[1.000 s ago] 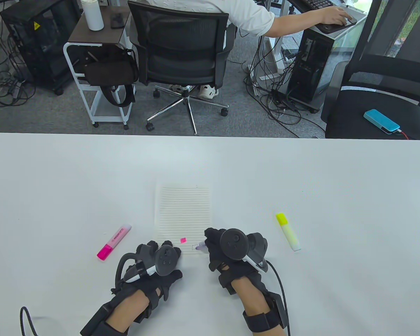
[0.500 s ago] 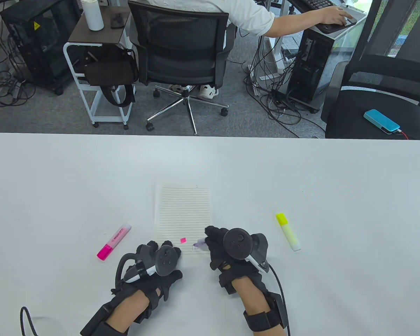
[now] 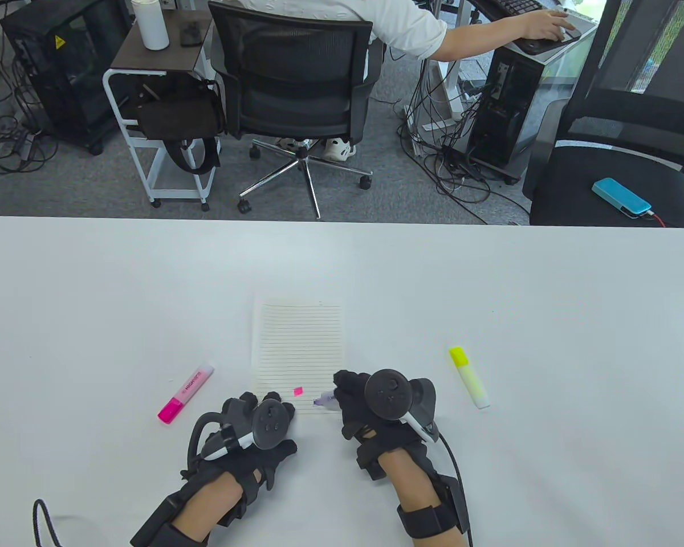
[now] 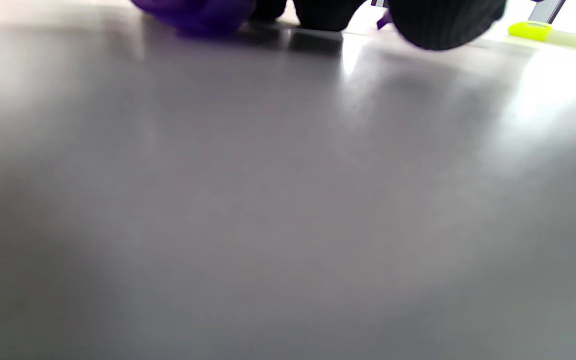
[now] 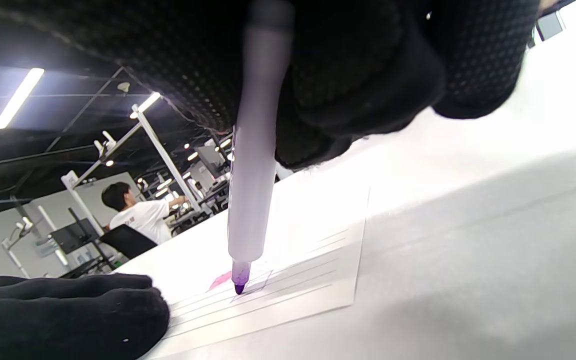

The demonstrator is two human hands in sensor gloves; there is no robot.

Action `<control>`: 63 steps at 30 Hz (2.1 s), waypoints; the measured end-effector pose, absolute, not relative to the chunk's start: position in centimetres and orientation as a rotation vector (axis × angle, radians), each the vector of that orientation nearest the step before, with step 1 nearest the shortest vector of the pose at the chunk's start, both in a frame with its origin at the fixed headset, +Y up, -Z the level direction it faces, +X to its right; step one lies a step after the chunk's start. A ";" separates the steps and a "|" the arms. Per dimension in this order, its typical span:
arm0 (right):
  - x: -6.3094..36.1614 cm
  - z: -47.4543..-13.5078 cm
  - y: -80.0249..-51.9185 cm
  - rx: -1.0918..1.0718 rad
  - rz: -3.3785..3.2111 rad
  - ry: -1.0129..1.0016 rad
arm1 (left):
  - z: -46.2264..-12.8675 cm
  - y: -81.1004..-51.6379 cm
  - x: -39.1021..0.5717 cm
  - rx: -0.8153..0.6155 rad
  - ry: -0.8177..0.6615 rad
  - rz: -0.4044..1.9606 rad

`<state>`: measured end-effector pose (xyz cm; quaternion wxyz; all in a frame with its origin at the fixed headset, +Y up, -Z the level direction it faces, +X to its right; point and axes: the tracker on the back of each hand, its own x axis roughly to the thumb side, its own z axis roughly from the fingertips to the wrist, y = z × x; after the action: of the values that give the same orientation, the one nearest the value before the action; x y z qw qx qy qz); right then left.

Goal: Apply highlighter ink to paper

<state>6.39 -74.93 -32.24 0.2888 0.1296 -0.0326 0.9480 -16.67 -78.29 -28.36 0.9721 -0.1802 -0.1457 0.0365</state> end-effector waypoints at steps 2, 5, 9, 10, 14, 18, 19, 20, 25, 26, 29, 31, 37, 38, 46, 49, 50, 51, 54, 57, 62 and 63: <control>6.4 -32.3 -75.1 0.345 2.541 -0.110 | -28.4 -78.3 -16.7 -0.364 -0.294 0.074; 6.3 -32.3 -75.3 0.328 2.552 -0.150 | -28.4 -78.3 -16.7 -0.364 -0.294 0.074; 6.4 -32.3 -75.1 0.340 2.549 -0.102 | -28.3 -78.2 -16.7 -0.365 -0.294 0.074; 6.4 -32.3 -75.0 0.346 2.539 -0.081 | -28.3 -78.2 -16.7 -0.365 -0.294 0.074; 6.2 -32.2 -75.0 0.344 2.549 -0.109 | -28.3 -78.2 -16.7 -0.366 -0.294 0.073; 6.2 -32.2 -75.2 0.326 2.565 -0.144 | -28.3 -78.2 -16.7 -0.366 -0.294 0.074; 6.3 -32.2 -75.2 0.326 2.558 -0.136 | -28.3 -78.2 -16.7 -0.366 -0.294 0.074; 6.3 -32.3 -75.1 0.333 2.553 -0.106 | -28.3 -78.2 -16.7 -0.366 -0.294 0.074; 6.2 -32.1 -75.2 0.327 2.563 -0.148 | -28.3 -78.2 -16.7 -0.368 -0.293 0.074; 6.1 -32.2 -75.2 0.323 2.572 -0.158 | -28.3 -78.2 -16.7 -0.368 -0.293 0.074; 6.1 -32.2 -75.1 0.327 2.569 -0.128 | -28.3 -78.2 -16.7 -0.369 -0.293 0.077; 6.1 -32.1 -75.0 0.340 2.563 -0.101 | -28.3 -78.2 -16.7 -0.370 -0.293 0.076; 6.3 -32.3 -75.2 0.315 2.578 -0.155 | -28.3 -78.3 -16.7 -0.371 -0.293 0.079; 6.4 -32.3 -75.2 0.319 2.564 -0.141 | -28.3 -78.3 -16.7 -0.372 -0.293 0.079; 6.2 -32.3 -75.2 0.317 2.569 -0.133 | -28.3 -78.3 -16.7 -0.372 -0.293 0.078; 6.3 -32.3 -75.0 0.327 2.553 -0.067 | -28.3 -78.3 -16.7 -0.373 -0.293 0.077; 6.4 -32.3 -75.0 0.327 2.551 -0.061 | -28.3 -78.3 -16.6 -0.373 -0.293 0.078; 6.4 -32.3 -75.1 0.324 2.555 -0.082 | -28.3 -78.3 -16.6 -0.374 -0.293 0.077; 6.4 -32.3 -75.3 0.296 2.570 -0.149 | -28.3 -78.3 -16.6 -0.373 -0.293 0.076; 6.5 -32.4 -75.2 0.298 2.558 -0.104 | -28.4 -78.3 -16.7 -0.375 -0.293 0.080; 6.6 -32.4 -75.1 0.298 2.555 -0.086 | -28.4 -78.3 -16.6 -0.375 -0.293 0.077; 6.6 -32.3 -75.2 0.278 2.561 -0.125 | -28.4 -78.4 -16.7 -0.375 -0.293 0.079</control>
<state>6.59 -75.20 -32.34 0.2776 0.1034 -0.0467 0.9540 -16.66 -78.36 -28.36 0.9710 -0.1859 -0.1451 0.0389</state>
